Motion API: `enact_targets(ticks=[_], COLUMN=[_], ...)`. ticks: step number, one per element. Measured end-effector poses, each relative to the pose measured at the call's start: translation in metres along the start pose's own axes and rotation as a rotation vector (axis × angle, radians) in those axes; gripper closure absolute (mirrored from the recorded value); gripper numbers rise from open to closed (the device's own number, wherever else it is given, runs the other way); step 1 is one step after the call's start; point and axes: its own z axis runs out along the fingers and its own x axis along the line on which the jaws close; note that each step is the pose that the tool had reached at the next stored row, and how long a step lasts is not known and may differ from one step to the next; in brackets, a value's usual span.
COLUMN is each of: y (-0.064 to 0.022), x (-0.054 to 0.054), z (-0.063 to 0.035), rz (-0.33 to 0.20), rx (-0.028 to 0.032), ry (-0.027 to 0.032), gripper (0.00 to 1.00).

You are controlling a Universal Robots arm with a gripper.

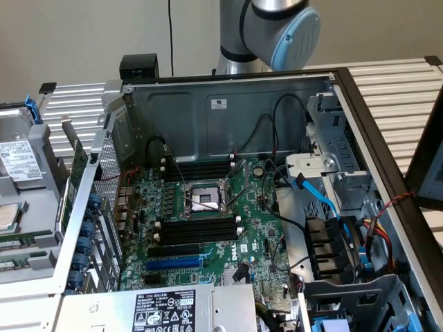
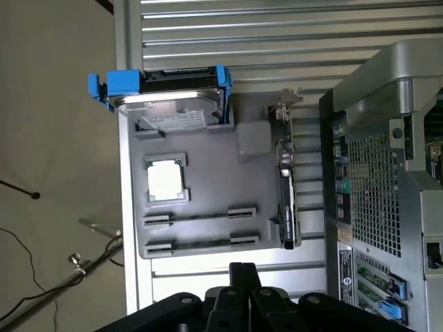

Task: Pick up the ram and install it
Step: 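Reach for the ram, then pick up the ram and move it above insertion slot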

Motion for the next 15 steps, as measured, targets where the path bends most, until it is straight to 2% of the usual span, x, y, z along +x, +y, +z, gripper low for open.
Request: enact_targets(ticks=[4,7,15], y=[-0.0008,-0.0009,-0.0008], x=[0.0105,0.0128,0.013], z=[0.001,0.0015,0.0029], rz=[0.0,-0.011,-0.154], rx=[0.0,-0.0003,-0.0034], ry=[0.0,0.0005,0.0075], gripper=[0.9,0.9,0.9])
